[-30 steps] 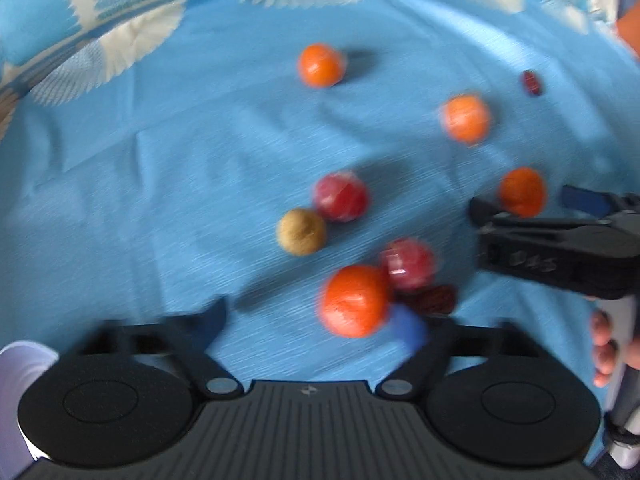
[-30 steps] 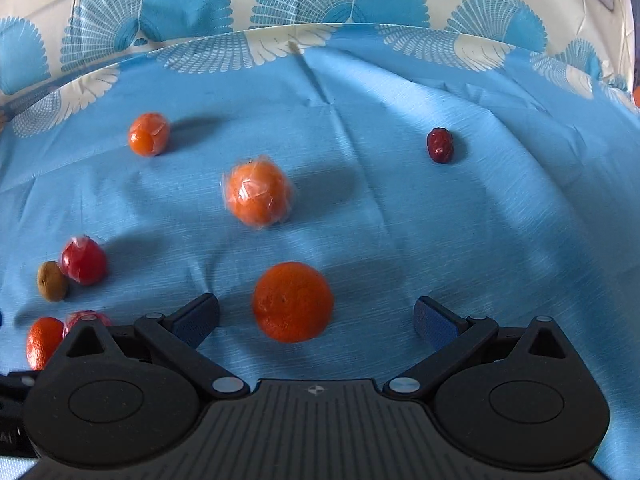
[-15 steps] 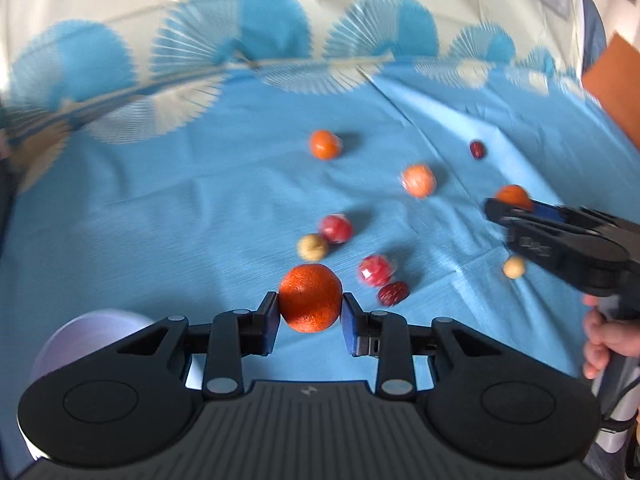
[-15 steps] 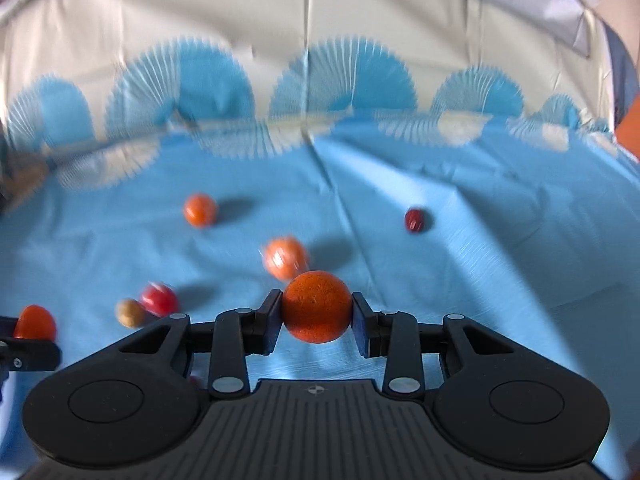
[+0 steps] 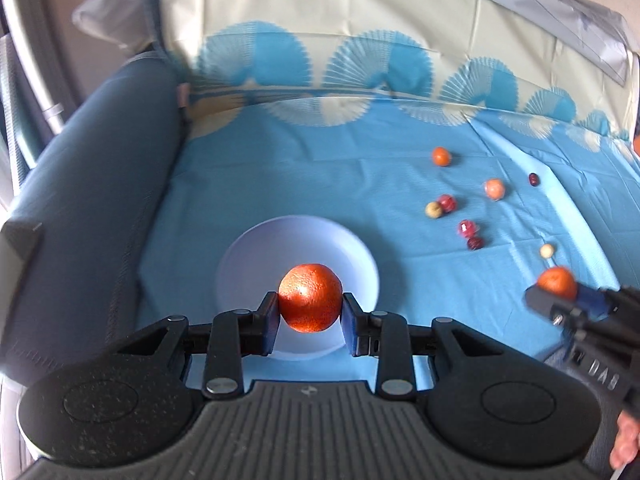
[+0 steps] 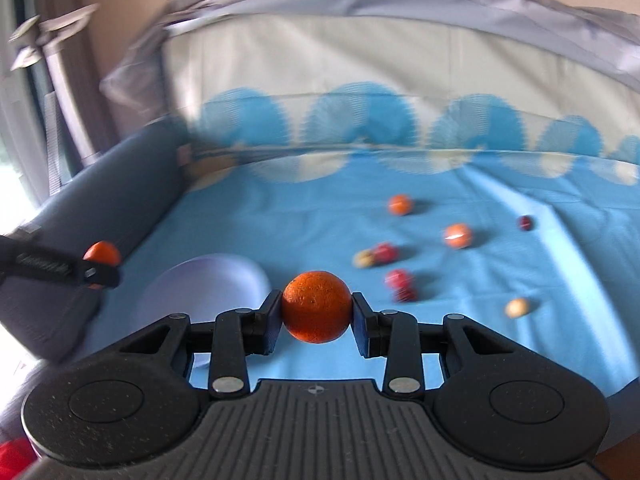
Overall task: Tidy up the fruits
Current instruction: 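Grasp an orange with the left tool while the right tool grasps another orange, then carry both oranges over the plate and open both tools to drop them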
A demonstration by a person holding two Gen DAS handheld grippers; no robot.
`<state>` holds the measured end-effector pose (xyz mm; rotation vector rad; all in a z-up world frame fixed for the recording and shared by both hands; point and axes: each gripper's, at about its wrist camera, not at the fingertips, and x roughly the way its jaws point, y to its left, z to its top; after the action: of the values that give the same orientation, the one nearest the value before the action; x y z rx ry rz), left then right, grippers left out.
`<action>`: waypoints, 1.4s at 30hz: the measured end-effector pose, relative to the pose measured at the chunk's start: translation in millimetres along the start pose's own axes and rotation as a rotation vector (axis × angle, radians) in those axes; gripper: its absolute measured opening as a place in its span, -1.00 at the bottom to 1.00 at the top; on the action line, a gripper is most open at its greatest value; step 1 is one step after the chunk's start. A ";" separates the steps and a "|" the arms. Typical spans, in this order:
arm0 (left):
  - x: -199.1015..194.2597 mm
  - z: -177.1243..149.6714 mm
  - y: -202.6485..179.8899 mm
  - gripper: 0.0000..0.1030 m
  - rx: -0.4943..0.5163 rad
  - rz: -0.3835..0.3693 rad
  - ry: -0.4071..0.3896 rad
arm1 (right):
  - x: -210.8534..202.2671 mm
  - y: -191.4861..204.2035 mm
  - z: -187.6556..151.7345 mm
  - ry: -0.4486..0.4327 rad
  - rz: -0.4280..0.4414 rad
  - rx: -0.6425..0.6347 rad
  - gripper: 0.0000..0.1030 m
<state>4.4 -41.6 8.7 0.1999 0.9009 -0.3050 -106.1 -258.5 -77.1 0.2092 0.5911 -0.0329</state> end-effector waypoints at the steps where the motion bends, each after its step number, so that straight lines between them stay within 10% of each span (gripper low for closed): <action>1: -6.8 -7.1 5.2 -0.31 -0.006 -0.004 0.002 | -5.1 11.7 -4.3 0.006 0.017 -0.017 -0.27; 14: -56.3 -59.7 52.1 -0.31 -0.103 -0.035 -0.035 | -49.0 104.4 -27.7 0.003 0.070 -0.171 -0.27; 42: -29.7 -48.5 74.0 -0.30 -0.130 -0.003 0.022 | -26.1 123.4 -23.2 0.073 0.055 -0.237 -0.27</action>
<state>-23.4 47.5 6.0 0.0821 0.9389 -0.2465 -129.3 -133.8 -58.3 -0.0042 0.6557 0.0980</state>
